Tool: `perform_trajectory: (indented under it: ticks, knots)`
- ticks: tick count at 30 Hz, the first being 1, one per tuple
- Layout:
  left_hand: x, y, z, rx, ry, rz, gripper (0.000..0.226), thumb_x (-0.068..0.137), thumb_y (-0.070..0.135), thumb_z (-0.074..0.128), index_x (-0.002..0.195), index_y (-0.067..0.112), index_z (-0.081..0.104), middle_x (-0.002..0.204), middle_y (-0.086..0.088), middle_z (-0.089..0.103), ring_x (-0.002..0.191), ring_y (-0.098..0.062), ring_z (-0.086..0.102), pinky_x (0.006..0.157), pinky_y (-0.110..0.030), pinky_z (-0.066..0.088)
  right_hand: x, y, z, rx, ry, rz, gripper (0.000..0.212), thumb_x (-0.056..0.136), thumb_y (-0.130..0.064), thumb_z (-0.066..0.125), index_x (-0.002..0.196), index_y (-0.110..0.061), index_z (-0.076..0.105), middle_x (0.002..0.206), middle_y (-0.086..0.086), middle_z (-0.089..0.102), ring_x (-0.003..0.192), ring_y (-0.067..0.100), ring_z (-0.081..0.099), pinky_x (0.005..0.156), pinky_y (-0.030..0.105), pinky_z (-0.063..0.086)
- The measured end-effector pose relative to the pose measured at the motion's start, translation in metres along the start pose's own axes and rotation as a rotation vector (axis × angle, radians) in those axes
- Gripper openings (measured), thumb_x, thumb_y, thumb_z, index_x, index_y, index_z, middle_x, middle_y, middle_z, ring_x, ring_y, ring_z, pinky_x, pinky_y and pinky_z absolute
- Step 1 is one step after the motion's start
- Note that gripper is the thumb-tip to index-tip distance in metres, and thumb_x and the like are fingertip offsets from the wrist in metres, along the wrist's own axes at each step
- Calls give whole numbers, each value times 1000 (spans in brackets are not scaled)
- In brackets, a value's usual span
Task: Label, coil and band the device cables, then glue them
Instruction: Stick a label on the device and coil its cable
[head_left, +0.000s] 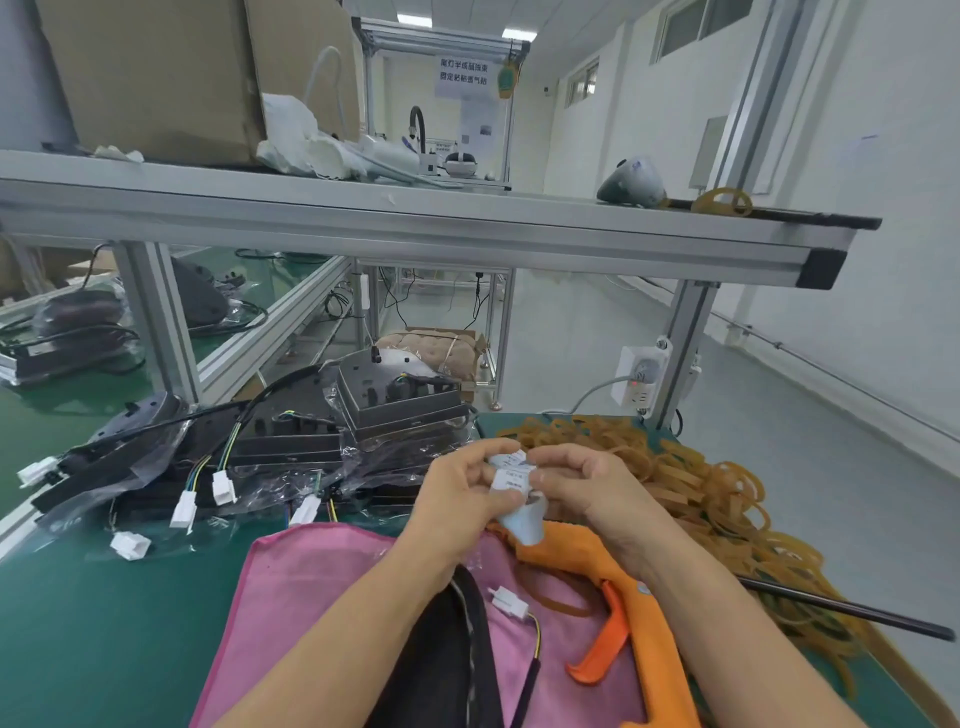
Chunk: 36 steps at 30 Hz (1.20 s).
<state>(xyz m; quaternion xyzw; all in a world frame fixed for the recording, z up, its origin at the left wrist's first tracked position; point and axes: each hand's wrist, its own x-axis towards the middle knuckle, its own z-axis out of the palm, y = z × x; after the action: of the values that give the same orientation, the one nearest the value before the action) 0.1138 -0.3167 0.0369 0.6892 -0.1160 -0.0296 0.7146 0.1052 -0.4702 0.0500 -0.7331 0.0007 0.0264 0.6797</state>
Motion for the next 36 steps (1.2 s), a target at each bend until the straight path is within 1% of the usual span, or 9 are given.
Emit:
perform_trajectory:
  ticks: [3, 10, 15, 19, 24, 27, 29, 32, 36]
  knots:
    - [-1, -1, -1, -59, 41, 16, 47, 77, -26, 58, 116, 1, 60, 64, -3, 65, 52, -4, 61, 53, -15, 49, -8, 5, 3, -5, -51, -28, 27, 82, 4, 69, 107, -8, 67, 94, 11, 67, 82, 17, 60, 68, 22, 48]
    - [-5, -5, -5, -45, -102, -9, 34, 81, -17, 61, 98, 11, 69, 79, -5, 73, 68, -10, 68, 68, -20, 56, -17, 11, -5, 14, -6, -61, 23, 87, 5, 61, 109, 2, 69, 95, 23, 61, 85, 26, 50, 76, 34, 42]
    - [-5, -9, -1, 34, -31, 13, 12, 83, -7, 68, 82, 4, 72, 78, -13, 68, 71, -18, 63, 67, -26, 54, -24, 12, -9, -56, -17, -89, 17, 88, -3, 64, 99, -13, 73, 86, 9, 64, 72, 8, 54, 60, 14, 43]
    - [-4, -11, -1, 337, -20, 188, 15, 81, 11, 76, 67, 9, 71, 61, 9, 53, 52, 4, 47, 56, -13, 36, -26, 12, -13, -257, 104, -276, 7, 81, -10, 75, 87, -14, 76, 85, 11, 70, 74, 10, 59, 69, 22, 49]
    - [-3, -9, -3, 548, -81, 283, 23, 83, 19, 75, 69, 2, 70, 63, 8, 48, 58, -2, 43, 61, -25, 35, -26, 15, -13, -498, 208, -456, 16, 79, -12, 77, 70, -25, 73, 75, 0, 64, 68, 6, 55, 64, 18, 43]
    - [-5, -9, -9, 657, -98, 247, 23, 82, 22, 76, 70, 4, 70, 64, 9, 50, 60, -7, 46, 68, -33, 41, -25, 18, -12, -421, 363, -455, 12, 80, -16, 77, 69, -21, 73, 75, -1, 66, 72, 5, 58, 67, 18, 43]
    - [-10, -9, -19, 708, -147, 184, 10, 80, 18, 77, 86, 10, 75, 71, 9, 59, 65, -8, 51, 75, -32, 45, -26, 15, -14, -285, 475, -385, 10, 83, -19, 74, 73, -17, 73, 79, 1, 71, 76, 11, 62, 70, 24, 47]
    - [-22, -8, -44, 582, -127, 66, 41, 83, 3, 70, 123, 13, 64, 96, 3, 70, 78, -10, 57, 84, -23, 47, -33, 11, -5, -175, 314, -268, 15, 85, -18, 71, 71, -14, 73, 77, -4, 73, 73, 4, 61, 68, 12, 47]
    - [-51, -12, -90, 380, 266, -5, 34, 84, -12, 60, 91, 21, 69, 88, 4, 70, 81, -9, 61, 75, -14, 46, -43, 14, 32, -268, 15, -131, 22, 83, -19, 74, 62, -15, 68, 61, -4, 61, 58, 3, 50, 56, 12, 40]
